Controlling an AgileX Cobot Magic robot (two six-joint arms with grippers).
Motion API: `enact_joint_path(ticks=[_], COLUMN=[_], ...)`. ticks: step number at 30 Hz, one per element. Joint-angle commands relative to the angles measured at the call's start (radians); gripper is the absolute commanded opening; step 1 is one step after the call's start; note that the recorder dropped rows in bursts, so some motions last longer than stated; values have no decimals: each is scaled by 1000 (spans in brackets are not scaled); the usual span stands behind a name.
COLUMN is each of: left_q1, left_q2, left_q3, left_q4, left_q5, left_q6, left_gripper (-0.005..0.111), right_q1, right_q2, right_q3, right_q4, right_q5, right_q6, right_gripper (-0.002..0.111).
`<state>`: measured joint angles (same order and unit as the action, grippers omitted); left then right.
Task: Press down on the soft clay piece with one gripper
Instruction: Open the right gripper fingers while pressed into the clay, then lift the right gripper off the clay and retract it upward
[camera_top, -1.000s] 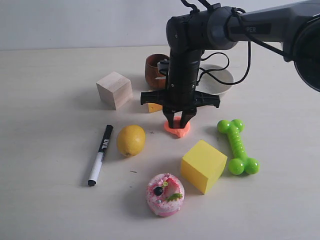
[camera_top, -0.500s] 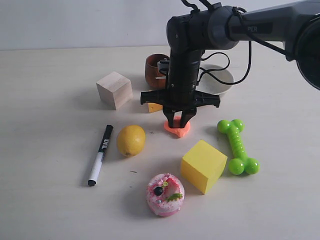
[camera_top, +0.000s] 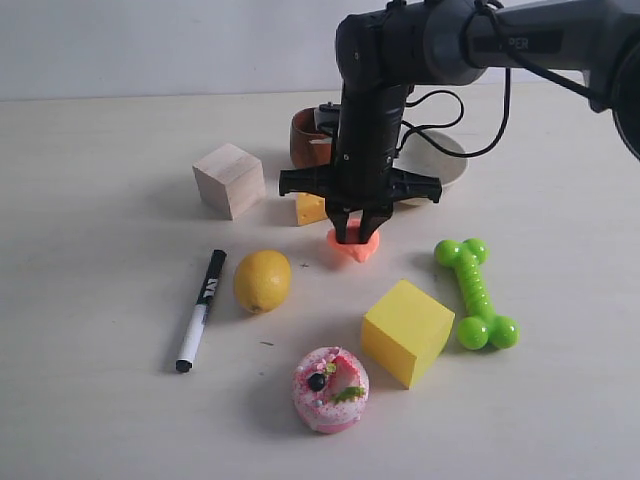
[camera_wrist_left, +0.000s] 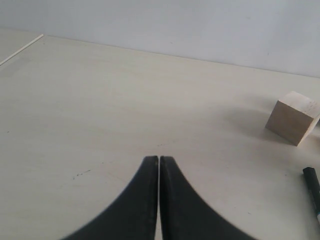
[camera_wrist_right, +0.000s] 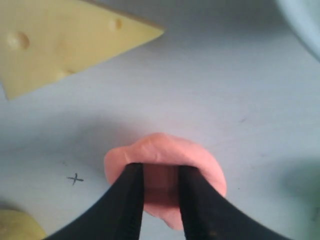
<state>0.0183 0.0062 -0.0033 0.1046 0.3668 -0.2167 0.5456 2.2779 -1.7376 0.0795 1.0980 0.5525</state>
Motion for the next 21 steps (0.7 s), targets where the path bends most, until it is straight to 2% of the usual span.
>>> enact_joint_path(ticks=[1,9,21], left_q1=[1,1,1], left_q2=[-6,-6,-6], left_q3=[3,3,3], left_q4=[-5,-5,-5], left_q5=[-4,-4,-4], left_q6=[1,1,1], left_gripper=[4,4,4], right_q1=[1,1,1], right_q2=[-9,-9,-9], right_q3=[5,5,5], right_q4=[-11,-11,-8], right_q5=[-5,-5,-11], right_q6=[-9,-13,-22], right_gripper=[27,4,4])
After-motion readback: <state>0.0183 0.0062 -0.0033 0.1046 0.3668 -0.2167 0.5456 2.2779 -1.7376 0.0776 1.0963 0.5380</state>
